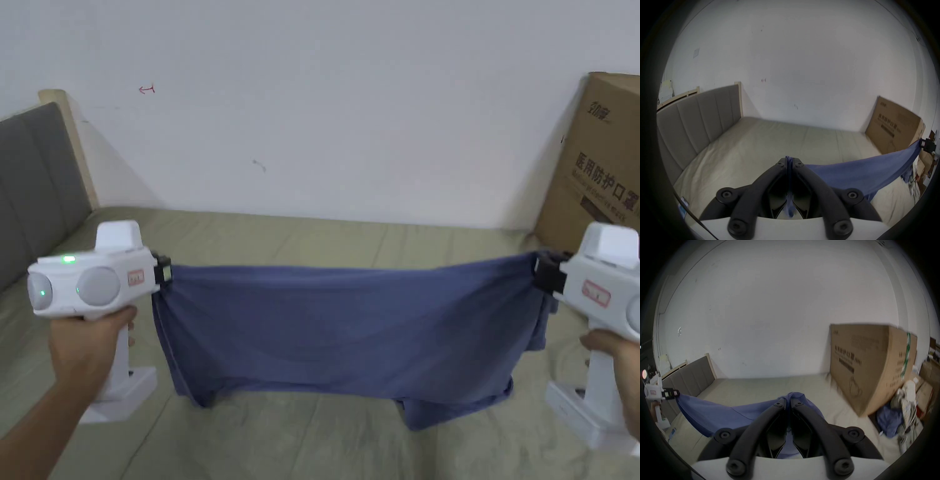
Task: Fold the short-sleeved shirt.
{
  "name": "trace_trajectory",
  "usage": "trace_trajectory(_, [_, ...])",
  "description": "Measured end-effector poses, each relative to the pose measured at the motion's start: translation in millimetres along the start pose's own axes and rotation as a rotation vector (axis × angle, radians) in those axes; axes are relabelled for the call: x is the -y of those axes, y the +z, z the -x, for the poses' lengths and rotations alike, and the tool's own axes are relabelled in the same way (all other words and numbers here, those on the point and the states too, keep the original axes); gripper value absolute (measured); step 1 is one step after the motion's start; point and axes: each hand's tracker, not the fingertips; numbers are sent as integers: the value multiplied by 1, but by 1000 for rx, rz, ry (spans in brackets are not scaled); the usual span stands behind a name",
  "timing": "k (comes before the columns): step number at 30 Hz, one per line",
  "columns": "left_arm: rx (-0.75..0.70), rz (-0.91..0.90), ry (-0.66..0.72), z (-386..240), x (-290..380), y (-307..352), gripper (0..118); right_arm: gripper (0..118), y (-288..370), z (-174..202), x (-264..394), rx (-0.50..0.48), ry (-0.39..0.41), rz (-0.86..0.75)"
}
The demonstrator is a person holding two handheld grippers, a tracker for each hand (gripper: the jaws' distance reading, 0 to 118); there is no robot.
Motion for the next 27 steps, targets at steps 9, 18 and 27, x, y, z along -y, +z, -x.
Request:
trace_trajectory(9, [10, 128, 21, 22, 116, 51, 2, 2, 65, -17, 119, -16, -91, 141])
trace_trajectory(18, [5, 241, -19, 54, 214, 109, 2, 2, 168, -18, 205, -39, -133, 249])
trace_trajectory(27, [4, 322, -33, 63, 283, 171, 2, 2, 243, -35, 276, -27, -163, 369])
